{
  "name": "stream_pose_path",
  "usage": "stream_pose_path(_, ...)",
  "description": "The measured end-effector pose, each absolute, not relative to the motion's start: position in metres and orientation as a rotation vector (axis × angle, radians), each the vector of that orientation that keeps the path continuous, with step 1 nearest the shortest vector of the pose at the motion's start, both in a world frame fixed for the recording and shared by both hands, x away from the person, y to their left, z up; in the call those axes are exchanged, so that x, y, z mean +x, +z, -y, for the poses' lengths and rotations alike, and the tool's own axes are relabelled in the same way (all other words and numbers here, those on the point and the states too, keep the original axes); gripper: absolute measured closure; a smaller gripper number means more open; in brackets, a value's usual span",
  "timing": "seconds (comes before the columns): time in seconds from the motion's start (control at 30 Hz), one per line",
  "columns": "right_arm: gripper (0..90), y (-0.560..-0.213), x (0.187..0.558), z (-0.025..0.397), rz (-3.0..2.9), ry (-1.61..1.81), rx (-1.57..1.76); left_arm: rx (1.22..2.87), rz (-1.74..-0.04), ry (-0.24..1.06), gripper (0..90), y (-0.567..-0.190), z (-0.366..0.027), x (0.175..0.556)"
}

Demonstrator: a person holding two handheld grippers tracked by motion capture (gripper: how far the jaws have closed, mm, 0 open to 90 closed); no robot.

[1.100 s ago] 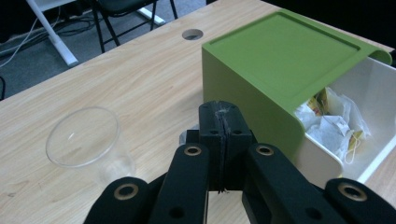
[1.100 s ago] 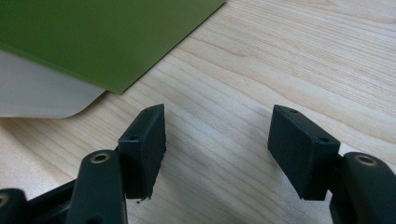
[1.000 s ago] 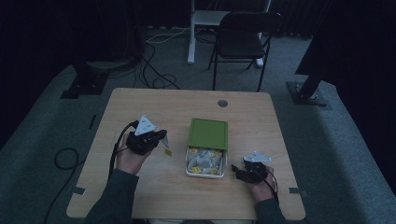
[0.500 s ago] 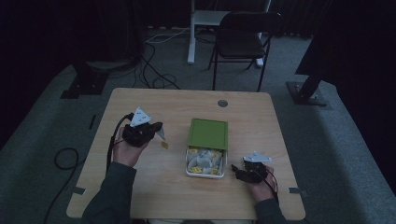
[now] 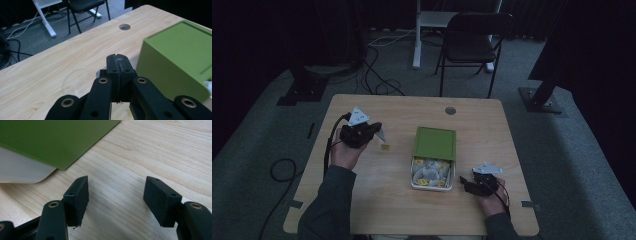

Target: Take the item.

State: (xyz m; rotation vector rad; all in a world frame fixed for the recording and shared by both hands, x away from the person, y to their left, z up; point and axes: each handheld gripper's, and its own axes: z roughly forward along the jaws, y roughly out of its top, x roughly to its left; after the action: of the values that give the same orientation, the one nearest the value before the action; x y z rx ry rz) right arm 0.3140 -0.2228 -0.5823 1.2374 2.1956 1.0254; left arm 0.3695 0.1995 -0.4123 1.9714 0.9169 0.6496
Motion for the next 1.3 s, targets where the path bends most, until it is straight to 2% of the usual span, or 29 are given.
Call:
stream_pose_path(0.43, 36.5, -0.582, 0.314, 0.223, -2.196, 1.025, 1.237, 1.943, -0.966, 0.658, 90.0, -0.410, -0.210, 0.395)
stream_pose_path(0.87, 36.4, -0.582, 0.314, 0.223, -2.196, 1.025, 1.238, 1.904, -1.034, 0.720, 90.0, -0.404, -0.219, 0.420)
stream_pose_path(1.3, 36.4, -0.582, 0.314, 0.223, -2.196, 1.025, 1.238, 1.939, -1.080, 0.808, 90.0, -0.425, -0.215, 0.438)
